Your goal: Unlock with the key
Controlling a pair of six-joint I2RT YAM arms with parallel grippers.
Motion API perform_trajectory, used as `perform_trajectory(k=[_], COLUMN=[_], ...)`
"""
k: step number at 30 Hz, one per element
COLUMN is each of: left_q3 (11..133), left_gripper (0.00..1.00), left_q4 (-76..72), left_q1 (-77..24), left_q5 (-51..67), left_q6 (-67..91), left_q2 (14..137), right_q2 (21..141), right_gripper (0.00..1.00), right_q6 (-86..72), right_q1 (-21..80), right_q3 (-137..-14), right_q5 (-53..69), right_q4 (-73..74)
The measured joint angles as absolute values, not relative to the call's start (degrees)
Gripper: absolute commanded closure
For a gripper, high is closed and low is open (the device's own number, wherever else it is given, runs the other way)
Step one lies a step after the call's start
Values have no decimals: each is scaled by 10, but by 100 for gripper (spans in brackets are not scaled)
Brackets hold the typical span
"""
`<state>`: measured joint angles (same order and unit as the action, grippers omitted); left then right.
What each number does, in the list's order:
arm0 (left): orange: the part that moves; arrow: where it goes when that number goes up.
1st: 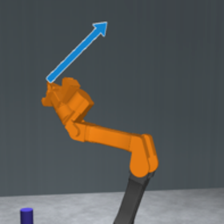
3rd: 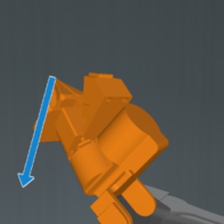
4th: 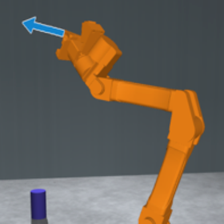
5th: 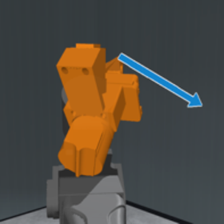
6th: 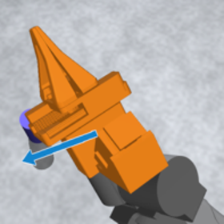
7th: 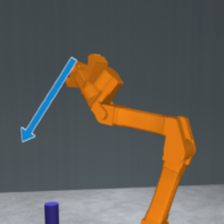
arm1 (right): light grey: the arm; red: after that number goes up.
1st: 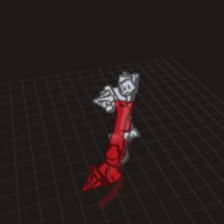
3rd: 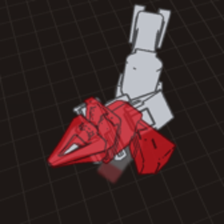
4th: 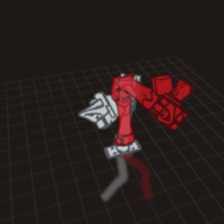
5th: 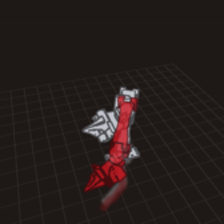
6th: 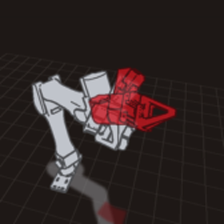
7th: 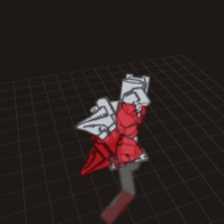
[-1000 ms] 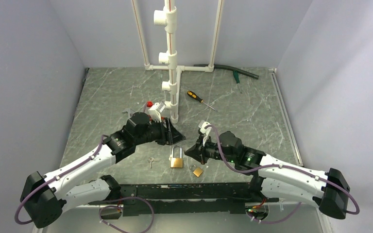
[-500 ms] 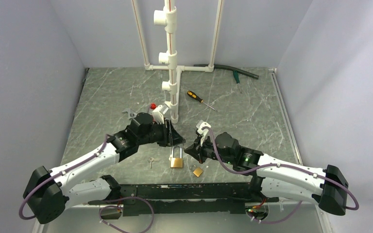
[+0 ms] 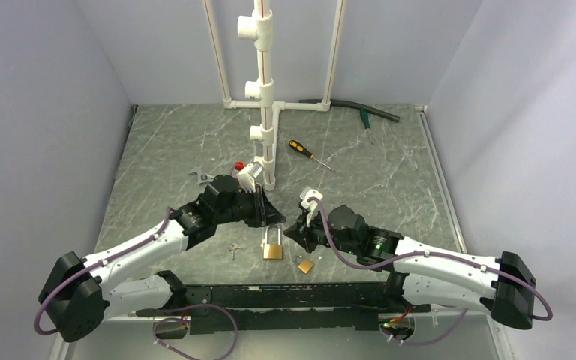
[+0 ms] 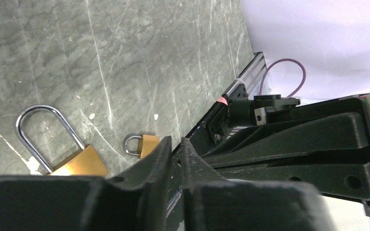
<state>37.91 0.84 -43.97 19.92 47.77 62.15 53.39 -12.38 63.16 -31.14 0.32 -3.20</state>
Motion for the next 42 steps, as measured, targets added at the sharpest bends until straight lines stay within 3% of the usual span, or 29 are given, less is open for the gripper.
perform_trajectory(k=[1, 9, 11, 13, 14, 20, 24, 25, 29, 36, 42], left_q3=[379, 376, 375, 373, 370, 365, 365, 365, 366, 423, 473], left_gripper=[100, 100, 100, 100, 100, 100, 100, 100, 100, 100, 100], left_q4=[6, -1, -2, -5, -7, -1, 16, 16, 18, 52, 55], left_q1=[-440, -440, -440, -440, -440, -440, -440, -440, -440, -440, -440], left_q5=[200, 201, 199, 194, 190, 165, 142, 139, 129, 121, 114], left_q6=[479, 490, 491, 490, 491, 486, 465, 460, 426, 369, 328], left_q2=[622, 622, 621, 619, 616, 593, 565, 560, 539, 525, 490], right_q2=[535, 545, 548, 555, 559, 550, 489, 474, 439, 455, 556], right_gripper=[100, 99, 85, 54, 46, 35, 9, 7, 17, 31, 47], right_q6=[-123, -122, -123, -128, -132, -146, -153, -157, -188, -333, -446], right_q1=[632, 635, 636, 636, 636, 636, 636, 636, 609, 425, 401], right_q3=[-311, -312, -314, -319, -322, -323, -280, -266, -246, -227, -229], right_q5=[1, -15, -19, -25, -27, -41, -51, -58, -61, 157, 295], right_q4=[-32, -32, -32, -31, -31, -32, -77, -90, -96, -266, -441])
